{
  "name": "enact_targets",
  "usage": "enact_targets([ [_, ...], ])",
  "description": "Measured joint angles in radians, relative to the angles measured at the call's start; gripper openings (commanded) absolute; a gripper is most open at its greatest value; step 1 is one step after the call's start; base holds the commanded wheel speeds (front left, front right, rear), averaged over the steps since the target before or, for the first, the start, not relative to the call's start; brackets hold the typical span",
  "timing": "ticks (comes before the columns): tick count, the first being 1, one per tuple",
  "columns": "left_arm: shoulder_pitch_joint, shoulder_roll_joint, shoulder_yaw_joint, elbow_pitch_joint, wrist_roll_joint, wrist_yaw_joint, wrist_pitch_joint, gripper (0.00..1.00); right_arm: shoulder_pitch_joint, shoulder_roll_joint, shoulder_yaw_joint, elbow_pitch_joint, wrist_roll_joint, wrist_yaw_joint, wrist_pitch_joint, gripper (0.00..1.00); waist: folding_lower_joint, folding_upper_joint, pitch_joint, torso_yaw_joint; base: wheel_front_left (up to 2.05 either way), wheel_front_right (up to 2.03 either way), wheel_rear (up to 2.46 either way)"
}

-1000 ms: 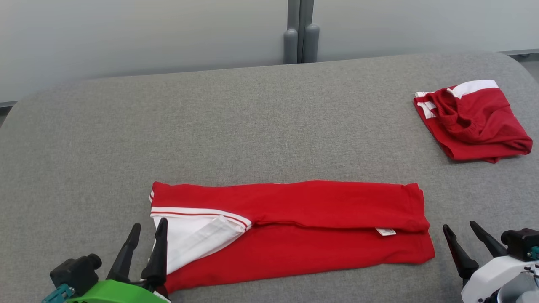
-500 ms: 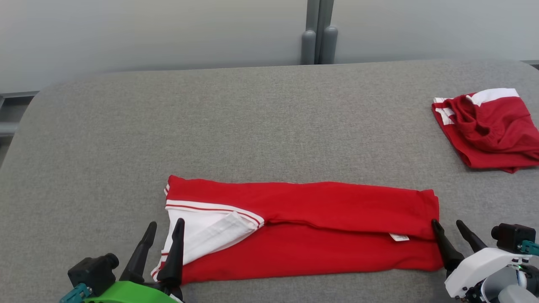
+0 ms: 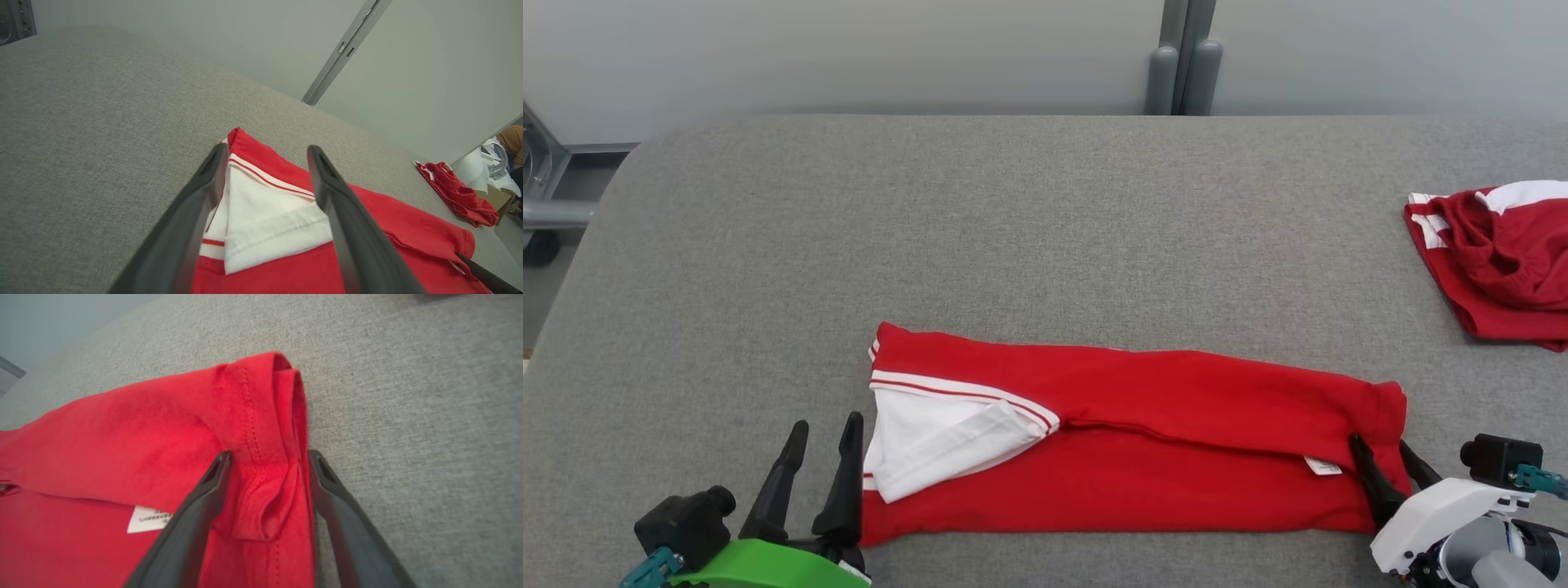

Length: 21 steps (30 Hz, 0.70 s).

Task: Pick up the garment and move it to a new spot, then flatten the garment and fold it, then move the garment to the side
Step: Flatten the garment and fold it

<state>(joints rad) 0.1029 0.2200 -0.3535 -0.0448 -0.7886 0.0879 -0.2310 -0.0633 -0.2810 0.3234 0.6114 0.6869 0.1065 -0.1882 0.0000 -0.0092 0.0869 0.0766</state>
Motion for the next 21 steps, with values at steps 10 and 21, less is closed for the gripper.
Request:
enact_targets([
  [10,0.004,0.000,0.024,-0.012,0.001,0.006,0.000,1.00,-0.037,0.014,-0.015,0.008,0.039,0.010,0.000,0.00,0.0000,0.0000,0.003,-0.017,0.00,0.00,0.00],
  [21,0.022,-0.002,0.027,-0.031,0.001,0.009,0.000,1.00,-0.082,-0.061,-0.166,-0.035,0.257,0.017,0.054,0.00,0.0000,0.0000,-0.001,-0.067,0.00,0.00,0.00],
])
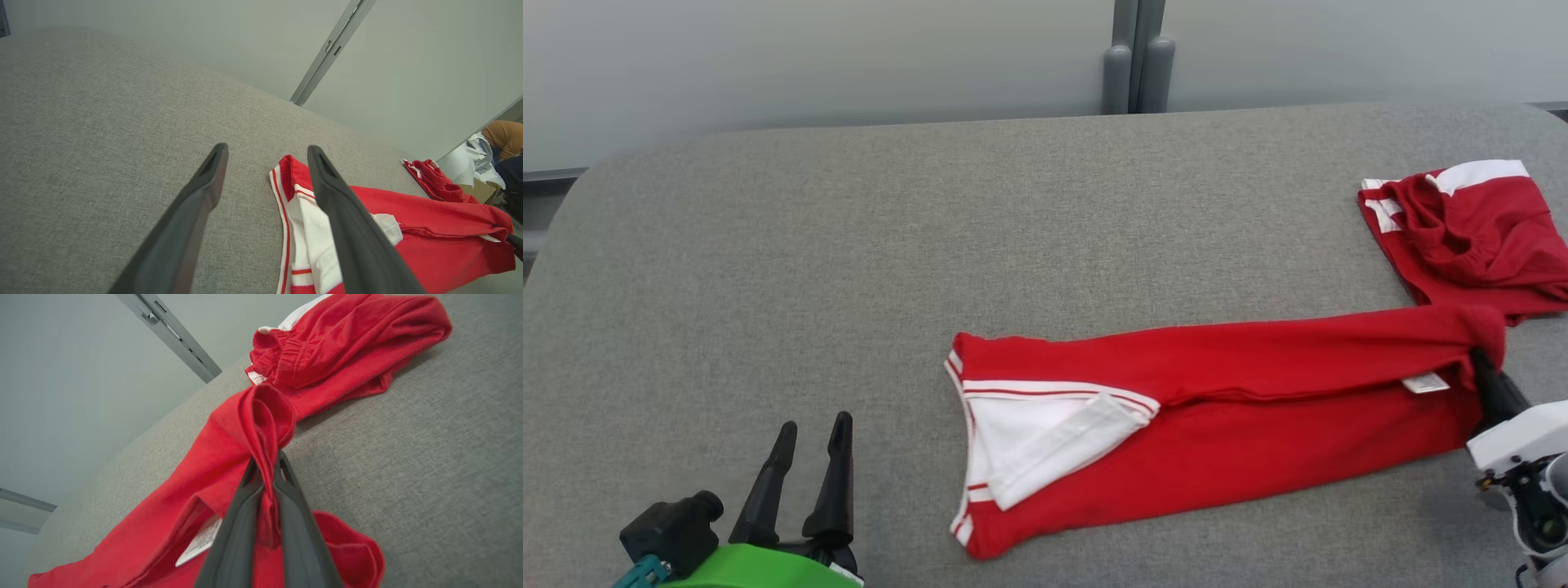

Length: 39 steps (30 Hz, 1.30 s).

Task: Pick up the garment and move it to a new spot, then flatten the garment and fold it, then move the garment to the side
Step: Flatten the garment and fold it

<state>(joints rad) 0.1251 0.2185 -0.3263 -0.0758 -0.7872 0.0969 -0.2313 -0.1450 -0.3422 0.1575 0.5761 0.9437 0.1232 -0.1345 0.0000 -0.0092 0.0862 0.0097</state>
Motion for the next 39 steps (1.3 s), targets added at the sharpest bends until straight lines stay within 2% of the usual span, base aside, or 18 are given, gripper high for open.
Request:
enact_targets([
  [4,0.000,-0.008,-0.005,-0.001,0.000,0.000,0.000,1.00,-0.011,-0.049,-0.028,-0.014,0.036,0.000,0.033,0.00,0.0000,0.0000,-0.003,-0.013,0.00,0.00,0.00],
  [10,0.000,-0.013,-0.023,0.001,0.000,0.000,0.000,1.00,-0.011,-0.048,-0.003,-0.074,0.077,0.000,0.087,0.00,0.0000,0.0000,-0.017,-0.020,0.00,0.00,0.00],
  [17,0.000,-0.017,-0.048,0.007,0.008,0.000,0.004,1.00,-0.009,-0.027,0.109,-0.220,0.130,0.000,0.180,0.00,0.0000,0.0000,-0.037,-0.009,0.00,0.00,0.00],
  [26,0.001,-0.020,-0.060,0.025,0.009,0.000,0.011,1.00,-0.001,0.028,0.202,-0.370,0.228,0.000,0.273,0.00,0.0000,0.0000,-0.068,0.034,0.00,0.00,0.00],
  [34,0.002,-0.024,-0.065,0.027,0.009,0.000,0.012,1.00,0.007,0.030,0.287,-0.376,0.197,0.000,0.331,0.00,0.0000,0.0000,-0.089,0.083,0.00,0.00,0.00],
  [39,0.002,-0.035,-0.067,0.026,0.009,0.000,0.012,1.00,0.005,0.057,0.325,-0.372,0.187,0.000,0.357,0.00,0.0000,0.0000,-0.098,0.125,0.00,0.00,0.00],
])
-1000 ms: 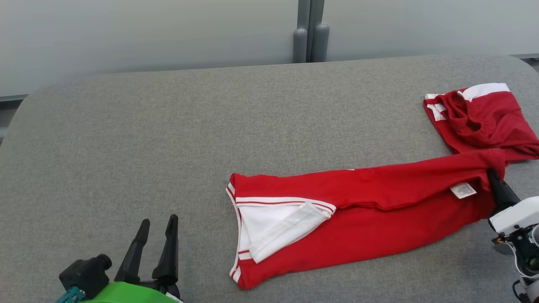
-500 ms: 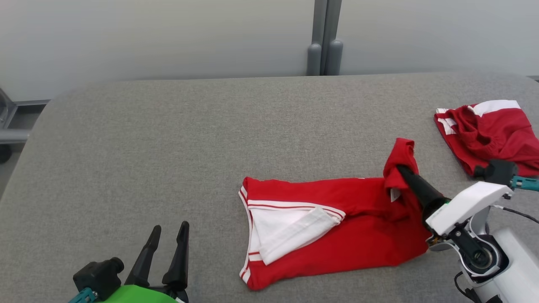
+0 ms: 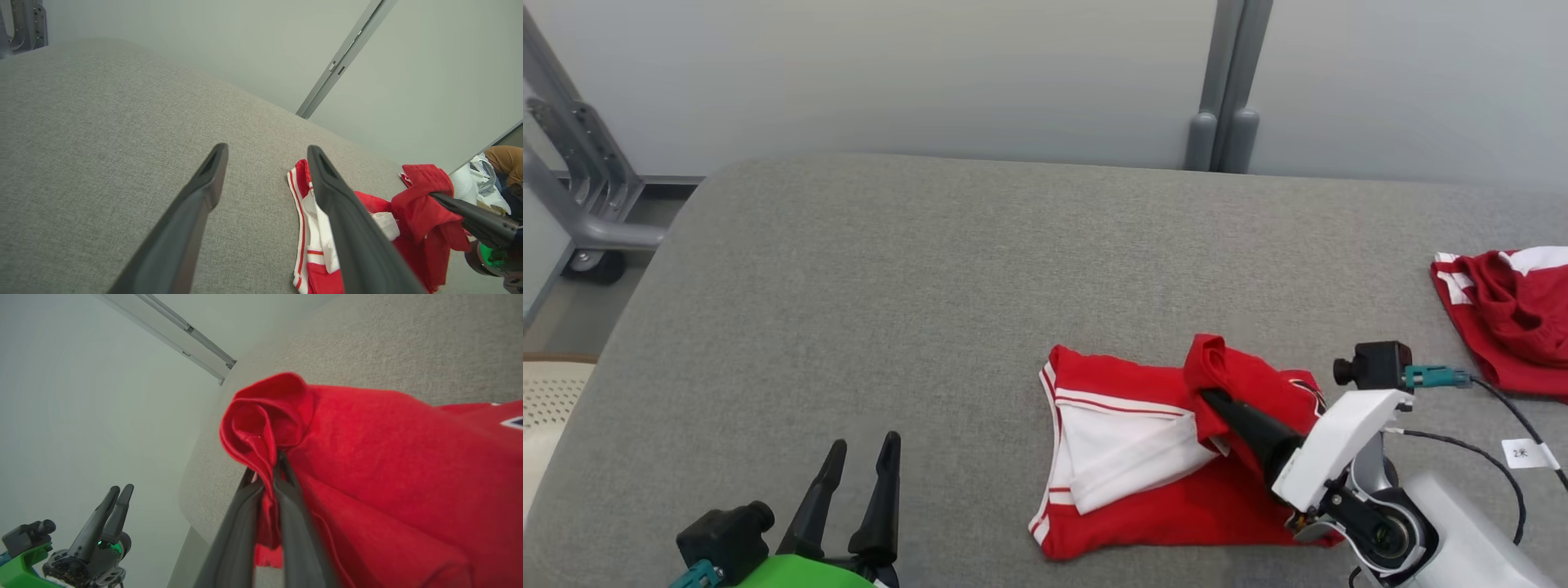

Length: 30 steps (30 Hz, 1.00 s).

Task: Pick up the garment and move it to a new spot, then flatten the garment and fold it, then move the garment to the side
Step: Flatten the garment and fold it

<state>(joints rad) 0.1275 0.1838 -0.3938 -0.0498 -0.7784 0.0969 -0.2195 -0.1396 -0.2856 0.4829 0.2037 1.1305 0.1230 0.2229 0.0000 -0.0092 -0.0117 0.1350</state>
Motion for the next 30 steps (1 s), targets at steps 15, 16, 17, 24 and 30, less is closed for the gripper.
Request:
enact_targets([
  [15,0.002,-0.004,-0.003,-0.003,0.000,0.000,0.000,1.00,-0.055,0.038,0.073,0.129,-0.080,-0.038,0.054,0.00,0.0000,0.0000,-0.005,0.145,0.00,0.00,0.00],
  [16,0.002,-0.004,-0.002,-0.005,0.000,0.000,0.000,1.00,-0.060,0.042,0.077,0.137,-0.084,-0.038,0.057,0.03,0.0000,0.0000,-0.002,0.152,0.00,0.00,0.00],
  [17,0.002,-0.004,-0.001,-0.006,0.000,0.000,0.000,1.00,-0.063,0.045,0.081,0.144,-0.085,-0.039,0.062,0.04,0.0000,0.0000,0.000,0.157,0.00,0.00,0.00],
  [24,0.003,-0.004,0.008,-0.011,0.000,0.000,-0.001,1.00,-0.122,0.072,0.107,0.208,-0.117,-0.054,0.070,1.00,0.0000,0.0000,0.022,0.177,0.00,0.00,0.00],
  [30,0.005,-0.006,0.013,-0.011,0.000,0.000,-0.002,1.00,-0.164,0.104,0.118,0.205,-0.129,-0.047,0.068,1.00,0.0000,0.0000,0.024,0.171,0.00,0.00,0.00],
])
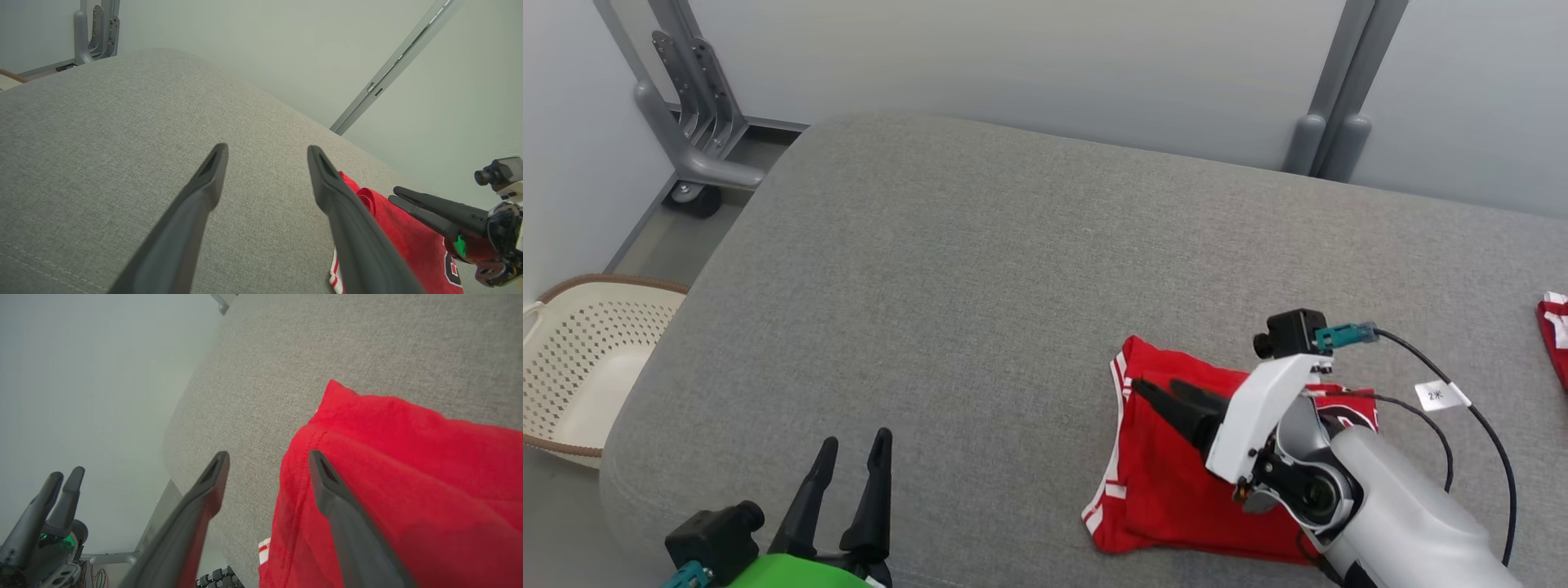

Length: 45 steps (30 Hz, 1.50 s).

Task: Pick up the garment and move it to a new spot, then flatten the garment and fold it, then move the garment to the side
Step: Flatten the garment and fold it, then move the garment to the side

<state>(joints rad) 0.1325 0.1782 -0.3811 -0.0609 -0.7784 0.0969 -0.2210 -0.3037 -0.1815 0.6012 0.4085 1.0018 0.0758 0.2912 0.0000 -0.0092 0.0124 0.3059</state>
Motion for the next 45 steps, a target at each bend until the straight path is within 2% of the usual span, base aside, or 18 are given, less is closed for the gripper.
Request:
enact_targets([
  [4,0.012,0.000,0.021,-0.001,0.000,0.000,-0.001,1.00,-0.046,0.008,-0.011,-0.035,-0.001,0.011,-0.025,1.00,0.0000,0.0000,-0.001,-0.016,0.00,0.00,0.00],
  [7,0.020,-0.001,0.021,-0.002,0.000,0.000,-0.001,1.00,-0.076,-0.009,-0.029,-0.053,-0.017,0.012,-0.053,1.00,0.0000,0.0000,-0.002,-0.032,0.00,0.00,0.00],
  [15,0.021,-0.001,0.022,-0.016,0.002,0.000,-0.008,1.00,-0.036,-0.130,-0.097,-0.035,-0.026,0.012,-0.108,1.00,0.0000,0.0000,-0.001,-0.086,0.00,0.00,0.00],
  [19,0.021,-0.001,0.021,-0.023,0.002,0.000,-0.009,1.00,0.023,-0.185,-0.089,-0.032,-0.036,0.029,-0.115,1.00,0.0000,0.0000,0.007,-0.115,0.00,0.00,0.00],
  [27,0.021,-0.005,0.011,-0.042,0.011,0.000,-0.010,1.00,0.089,-0.268,-0.073,-0.047,-0.051,0.038,-0.130,1.00,0.0000,0.0000,0.039,-0.165,0.00,0.00,0.00],
  [34,0.015,-0.006,-0.012,-0.039,0.023,0.000,-0.008,1.00,0.132,-0.284,-0.066,-0.042,-0.047,0.043,-0.151,1.00,0.0000,0.0000,0.078,-0.180,0.00,0.00,0.00],
  [45,-0.007,-0.006,-0.014,-0.015,0.040,0.000,0.000,1.00,0.146,-0.279,-0.047,-0.016,-0.010,0.047,-0.163,1.00,0.0000,0.0000,0.089,-0.132,0.00,0.00,0.00],
])
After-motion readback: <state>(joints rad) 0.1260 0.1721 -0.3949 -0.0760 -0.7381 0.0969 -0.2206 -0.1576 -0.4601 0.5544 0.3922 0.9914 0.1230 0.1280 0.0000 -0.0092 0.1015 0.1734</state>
